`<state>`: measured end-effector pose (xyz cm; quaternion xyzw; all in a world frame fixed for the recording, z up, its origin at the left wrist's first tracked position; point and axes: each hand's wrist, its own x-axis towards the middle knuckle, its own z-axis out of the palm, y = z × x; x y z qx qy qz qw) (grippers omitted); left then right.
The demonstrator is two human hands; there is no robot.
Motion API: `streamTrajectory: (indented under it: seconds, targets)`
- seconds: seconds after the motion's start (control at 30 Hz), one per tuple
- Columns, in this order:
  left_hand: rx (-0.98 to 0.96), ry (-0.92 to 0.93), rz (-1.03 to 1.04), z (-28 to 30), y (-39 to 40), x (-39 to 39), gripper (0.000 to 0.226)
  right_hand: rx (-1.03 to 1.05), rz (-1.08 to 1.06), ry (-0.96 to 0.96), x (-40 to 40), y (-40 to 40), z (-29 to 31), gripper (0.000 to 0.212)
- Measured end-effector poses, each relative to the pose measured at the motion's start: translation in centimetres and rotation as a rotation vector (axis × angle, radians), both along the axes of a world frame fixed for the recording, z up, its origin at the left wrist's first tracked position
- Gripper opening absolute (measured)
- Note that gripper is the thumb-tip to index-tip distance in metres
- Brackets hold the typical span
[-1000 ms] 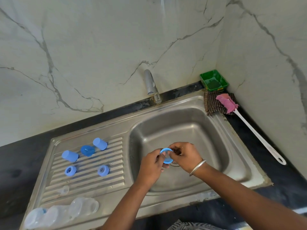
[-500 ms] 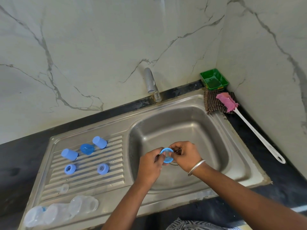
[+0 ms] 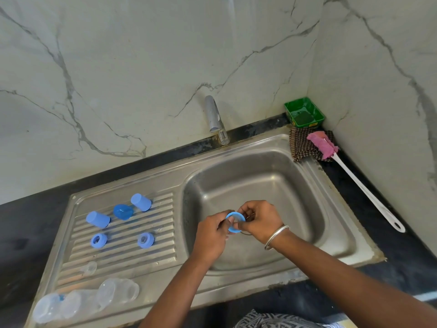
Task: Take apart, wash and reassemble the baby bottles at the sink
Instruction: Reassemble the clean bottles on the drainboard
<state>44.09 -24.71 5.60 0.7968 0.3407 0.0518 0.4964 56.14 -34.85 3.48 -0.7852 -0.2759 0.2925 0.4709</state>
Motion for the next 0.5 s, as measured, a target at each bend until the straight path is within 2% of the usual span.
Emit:
streamTrajectory:
  seconds: [0.13,0.27,0.37,0.5]
  targets:
    - [-0.116,-0.004,0.022,0.55,-0.84,-0.01,0.021,-0.006,-0.080,-0.049,-0.45,0.30,-0.50,0.012]
    - [-0.148,-0.029,0.114,0.30,-0.73,-0.15,0.020,0.082,0.015,0.083,0.06,-0.05,-0.02,0.013]
    - [-0.140,-0.018,0.096,0.21,-0.46,-0.18,0.020,0.122,-0.019,0.159,0.20,-0.38,0.44,0.004]
    - [-0.065,-0.037,0.057,0.11,-0.78,-0.16,0.021,0.096,-0.016,-0.023,-0.02,-0.55,0.29,0.005]
